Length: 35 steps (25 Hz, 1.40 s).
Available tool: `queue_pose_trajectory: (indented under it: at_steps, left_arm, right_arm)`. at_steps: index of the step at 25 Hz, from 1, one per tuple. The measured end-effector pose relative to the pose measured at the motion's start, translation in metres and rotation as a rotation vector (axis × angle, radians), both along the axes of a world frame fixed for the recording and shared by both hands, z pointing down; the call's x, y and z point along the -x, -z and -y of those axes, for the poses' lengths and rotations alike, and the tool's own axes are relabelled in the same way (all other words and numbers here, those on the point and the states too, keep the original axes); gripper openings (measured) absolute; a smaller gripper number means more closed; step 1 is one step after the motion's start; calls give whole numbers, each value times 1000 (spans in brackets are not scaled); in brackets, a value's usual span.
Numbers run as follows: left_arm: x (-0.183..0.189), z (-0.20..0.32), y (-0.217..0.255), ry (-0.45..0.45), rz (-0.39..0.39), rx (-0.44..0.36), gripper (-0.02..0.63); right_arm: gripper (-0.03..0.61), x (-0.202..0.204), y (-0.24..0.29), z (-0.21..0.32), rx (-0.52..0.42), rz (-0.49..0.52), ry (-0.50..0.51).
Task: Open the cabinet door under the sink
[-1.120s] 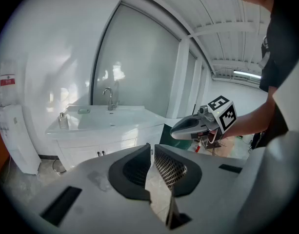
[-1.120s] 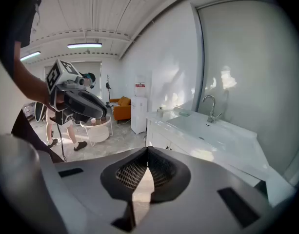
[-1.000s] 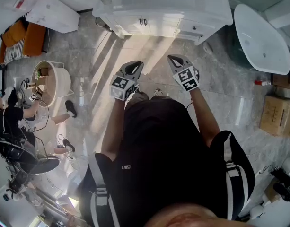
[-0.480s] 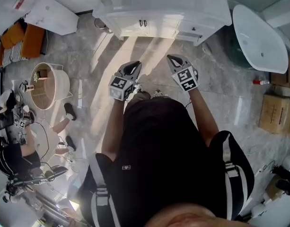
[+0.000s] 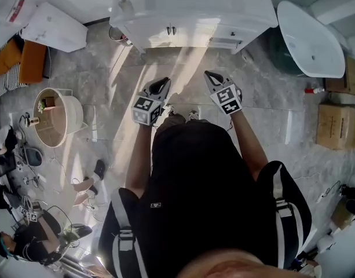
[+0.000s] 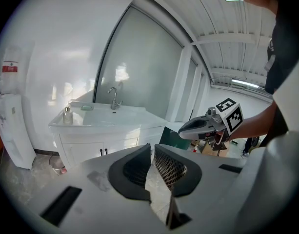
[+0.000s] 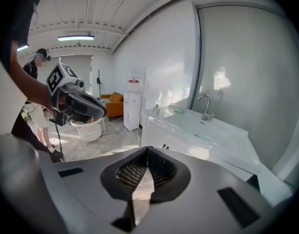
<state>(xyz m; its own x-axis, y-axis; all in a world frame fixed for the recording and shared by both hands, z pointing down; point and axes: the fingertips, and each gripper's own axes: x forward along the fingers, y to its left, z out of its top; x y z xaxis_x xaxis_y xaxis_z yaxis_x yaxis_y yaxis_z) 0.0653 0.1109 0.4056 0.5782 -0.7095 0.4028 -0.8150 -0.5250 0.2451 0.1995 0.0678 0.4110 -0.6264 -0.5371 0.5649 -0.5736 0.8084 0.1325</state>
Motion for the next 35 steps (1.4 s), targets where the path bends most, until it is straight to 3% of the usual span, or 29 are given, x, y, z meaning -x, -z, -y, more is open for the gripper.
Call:
queue_pose_trajectory:
  at_steps: [15, 22, 30, 35]
  left_arm:
    - [93, 30, -8, -46, -35, -11, 34]
    - [118, 47, -13, -48, -45, -12, 34]
    - [132, 54, -21, -22, -49, 6, 34]
    - [148, 64, -26, 78, -45, 23, 34]
  right_arm:
    - [58, 82, -16, 17, -12, -53, -47]
    - [58, 93, -27, 29, -4, -84, -57]
    - [58, 95, -39, 48, 23, -114, -36]
    - [58, 94, -49, 64, 29, -147, 40]
